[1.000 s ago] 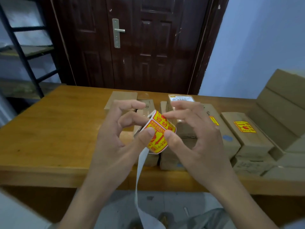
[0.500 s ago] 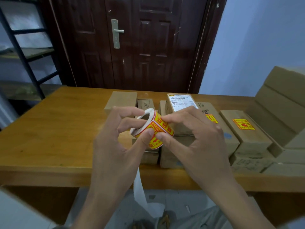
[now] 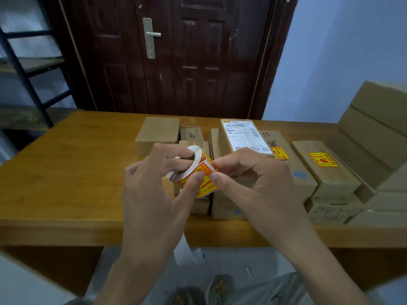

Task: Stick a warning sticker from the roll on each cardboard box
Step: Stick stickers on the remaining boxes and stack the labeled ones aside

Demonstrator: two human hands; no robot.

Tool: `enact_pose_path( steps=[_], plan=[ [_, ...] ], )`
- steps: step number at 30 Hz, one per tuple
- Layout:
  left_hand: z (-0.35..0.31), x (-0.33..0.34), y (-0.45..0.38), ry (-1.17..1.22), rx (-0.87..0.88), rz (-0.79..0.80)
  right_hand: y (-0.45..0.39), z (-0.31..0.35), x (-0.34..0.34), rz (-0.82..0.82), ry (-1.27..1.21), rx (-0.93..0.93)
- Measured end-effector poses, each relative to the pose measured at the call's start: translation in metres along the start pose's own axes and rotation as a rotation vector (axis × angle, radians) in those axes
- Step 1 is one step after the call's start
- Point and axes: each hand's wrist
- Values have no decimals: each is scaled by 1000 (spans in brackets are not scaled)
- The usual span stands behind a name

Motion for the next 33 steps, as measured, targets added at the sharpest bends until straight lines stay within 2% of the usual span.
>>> enact_pose_path(
  steps=[4,11,20,27,33],
  plan=[
    [4,-2,2,-40,-16,15,-2,0,-5,92,-39,11],
    [8,-1,2,-62,-21,28,-14,-5,-17,52,-28,60],
    [6,-2,-11,19,-5,66,-68,-16,-65,53,-301,209],
    [-7,-5,-38,128,62,16,-100,-33,-74,72,-371,243],
    [-3,-9,-53,147,10,-40,-111,-54,-71,80,-329,319]
  ],
)
Point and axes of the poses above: each hand's wrist, its own y-axis away from the middle knuckle, its own x-axis out of the palm, z = x × y, and after that the axes turned 3 degrees about x, right-handed
